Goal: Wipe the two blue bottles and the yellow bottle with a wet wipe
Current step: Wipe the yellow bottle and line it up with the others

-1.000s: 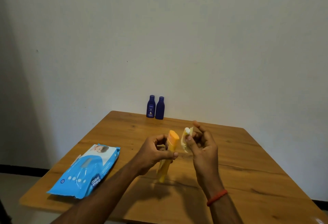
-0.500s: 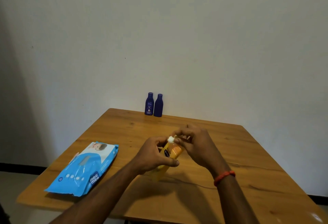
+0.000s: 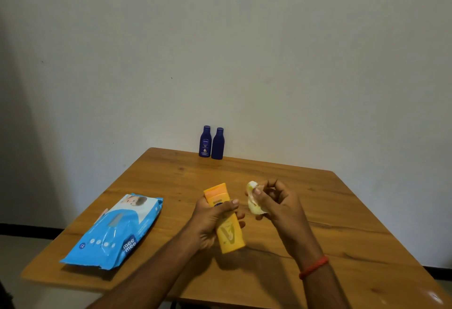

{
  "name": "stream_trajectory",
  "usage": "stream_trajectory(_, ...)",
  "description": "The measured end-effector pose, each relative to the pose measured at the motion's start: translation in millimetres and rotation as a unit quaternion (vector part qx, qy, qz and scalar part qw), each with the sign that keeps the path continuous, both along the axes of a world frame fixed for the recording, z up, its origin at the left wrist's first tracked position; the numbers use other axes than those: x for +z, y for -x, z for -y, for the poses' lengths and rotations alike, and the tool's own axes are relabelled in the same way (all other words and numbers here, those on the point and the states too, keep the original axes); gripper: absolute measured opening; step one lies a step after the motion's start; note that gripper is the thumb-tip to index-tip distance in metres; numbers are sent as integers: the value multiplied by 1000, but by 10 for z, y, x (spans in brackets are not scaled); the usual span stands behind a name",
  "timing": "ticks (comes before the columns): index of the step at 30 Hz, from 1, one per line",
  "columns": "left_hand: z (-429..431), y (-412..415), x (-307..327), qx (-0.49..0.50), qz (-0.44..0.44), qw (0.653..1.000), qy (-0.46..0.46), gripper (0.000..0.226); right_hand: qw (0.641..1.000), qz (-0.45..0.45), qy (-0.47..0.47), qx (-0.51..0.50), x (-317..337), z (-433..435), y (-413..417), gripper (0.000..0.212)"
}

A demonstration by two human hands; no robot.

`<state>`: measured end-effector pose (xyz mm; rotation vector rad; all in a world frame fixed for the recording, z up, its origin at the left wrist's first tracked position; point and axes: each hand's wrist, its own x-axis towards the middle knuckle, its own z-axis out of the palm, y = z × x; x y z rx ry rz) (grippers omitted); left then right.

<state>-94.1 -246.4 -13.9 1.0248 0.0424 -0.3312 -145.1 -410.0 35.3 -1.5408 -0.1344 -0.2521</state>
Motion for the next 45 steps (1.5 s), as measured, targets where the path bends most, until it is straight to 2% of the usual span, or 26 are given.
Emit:
stream_trajectory(5, 9, 16, 40, -31, -26, 997, 62, 84, 991, 46, 65, -105, -75, -145, -51, 23)
stream_trajectory(9, -10, -68, -87, -49, -40, 992, 105, 99, 971, 76, 153, -169, -127, -224, -104, 26)
stream_trajectory(12, 9, -82, -168, -65, -25, 993, 92, 86, 951, 99, 223, -188, -157, -308, -132, 22)
stream_trajectory(15, 45, -44, -140, -81, -24, 990, 114, 79, 947, 120, 245, -170, -187, -392, -134, 22)
stream_trajectory(18, 39, -27, -96, -78, -18, 986, 145, 75, 929, 159, 307, -135, -194, -445, -122, 24)
stream_trajectory(22, 29, -37, -121, -88, -16, 983, 162, 76, 883, 236, 399, -75, -193, -453, -124, 22)
stream_trajectory(27, 61, -42, -132, -106, -16, 988, 107, 79, 894, 191, 338, -222, -233, -289, -188, 21)
stream_trajectory(29, 83, -30, -112, -106, -19, 989, 102, 80, 898, 193, 311, -245, -224, -313, -188, 20)
stream_trajectory(31, 96, -5, -70, -113, -14, 987, 118, 75, 896, 218, 316, -222, -198, -407, -163, 20)
stream_trajectory(35, 108, 31, -31, -121, -1, 982, 148, 55, 865, 273, 397, -142, -179, -512, -100, 20)
stream_trajectory(38, 82, 19, -21, -111, -12, 980, 164, 68, 883, 253, 386, -80, -260, -386, -44, 22)
stream_trajectory(41, 44, -30, -44, -98, -7, 984, 147, 71, 895, 223, 387, 12, -354, -227, 74, 25)
stream_trajectory(43, 47, -25, -58, -101, -8, 984, 149, 72, 895, 213, 392, 11, -351, -162, 77, 29)
stream_trajectory(45, 74, -2, -67, -114, -11, 981, 155, 72, 903, 208, 374, -39, -305, -136, 3, 30)
